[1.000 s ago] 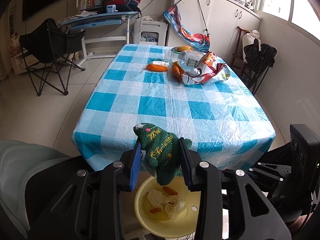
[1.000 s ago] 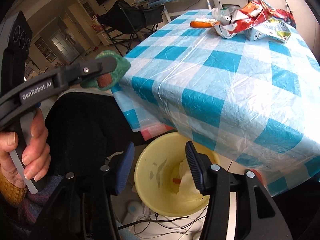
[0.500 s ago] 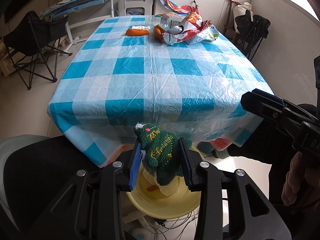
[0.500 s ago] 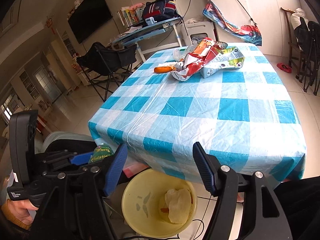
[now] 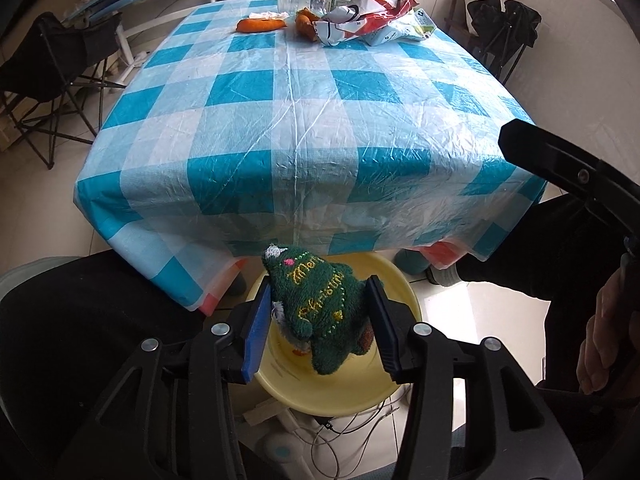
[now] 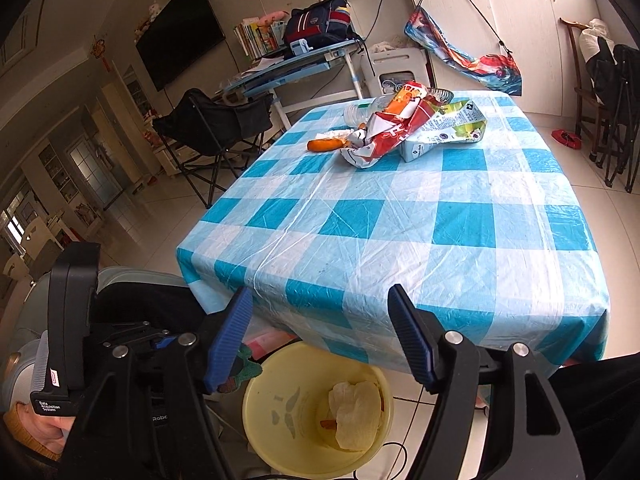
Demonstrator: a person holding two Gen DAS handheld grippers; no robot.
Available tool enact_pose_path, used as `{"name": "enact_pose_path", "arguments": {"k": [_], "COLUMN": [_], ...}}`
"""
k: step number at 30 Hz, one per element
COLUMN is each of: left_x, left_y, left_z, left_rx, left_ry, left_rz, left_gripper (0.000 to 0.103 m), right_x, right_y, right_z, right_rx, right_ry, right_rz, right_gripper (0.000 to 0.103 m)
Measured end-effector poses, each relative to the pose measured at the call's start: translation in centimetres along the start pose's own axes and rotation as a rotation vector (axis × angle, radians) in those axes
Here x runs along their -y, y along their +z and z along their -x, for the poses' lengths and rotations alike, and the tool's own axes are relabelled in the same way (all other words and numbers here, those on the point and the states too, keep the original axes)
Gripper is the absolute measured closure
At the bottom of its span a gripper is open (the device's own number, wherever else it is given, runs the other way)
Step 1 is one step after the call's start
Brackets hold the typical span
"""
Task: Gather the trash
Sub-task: 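Carry the green plush toy over the bucket and open the left tool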
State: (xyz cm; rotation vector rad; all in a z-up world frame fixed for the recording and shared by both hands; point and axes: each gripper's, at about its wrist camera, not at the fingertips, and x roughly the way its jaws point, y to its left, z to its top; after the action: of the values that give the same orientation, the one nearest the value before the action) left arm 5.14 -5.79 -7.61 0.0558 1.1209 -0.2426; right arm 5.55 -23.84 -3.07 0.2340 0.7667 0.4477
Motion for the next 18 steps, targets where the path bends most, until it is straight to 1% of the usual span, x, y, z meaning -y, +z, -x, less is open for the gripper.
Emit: {"name": "enact_pose_path", "arguments": {"k": [3, 5, 8, 18], "left_x": [-0.1, -0.1, -0.2, -0.3], "left_y": [0.0, 0.0, 0.1, 0.8], "left_z": [-0.1, -0.1, 0.1, 1.5], "left_rx": [-0.011, -0.013, -0.007, 0.084], "left_ry": [-0.002, 0.000, 0.008, 0.063], "left_rz": [-0.002, -0.002, 0.000, -0.003], "left_gripper": [0.058, 0.054, 0.051, 0.050], "right_x": [0.0, 0.0, 0.0, 0.1], "right_y": [0.0, 0.1, 0.0, 0.2], "right_z": [0.0, 0.0, 0.0, -0.1], "right_rx": [0.000, 0.001, 0.001, 0.002], "right_ry": [0.000, 0.000, 0.001, 0.001], "right_rz": [0.000, 0.000, 0.000, 0.000], "right_gripper": [0.035, 0.035, 0.035, 0.035]}}
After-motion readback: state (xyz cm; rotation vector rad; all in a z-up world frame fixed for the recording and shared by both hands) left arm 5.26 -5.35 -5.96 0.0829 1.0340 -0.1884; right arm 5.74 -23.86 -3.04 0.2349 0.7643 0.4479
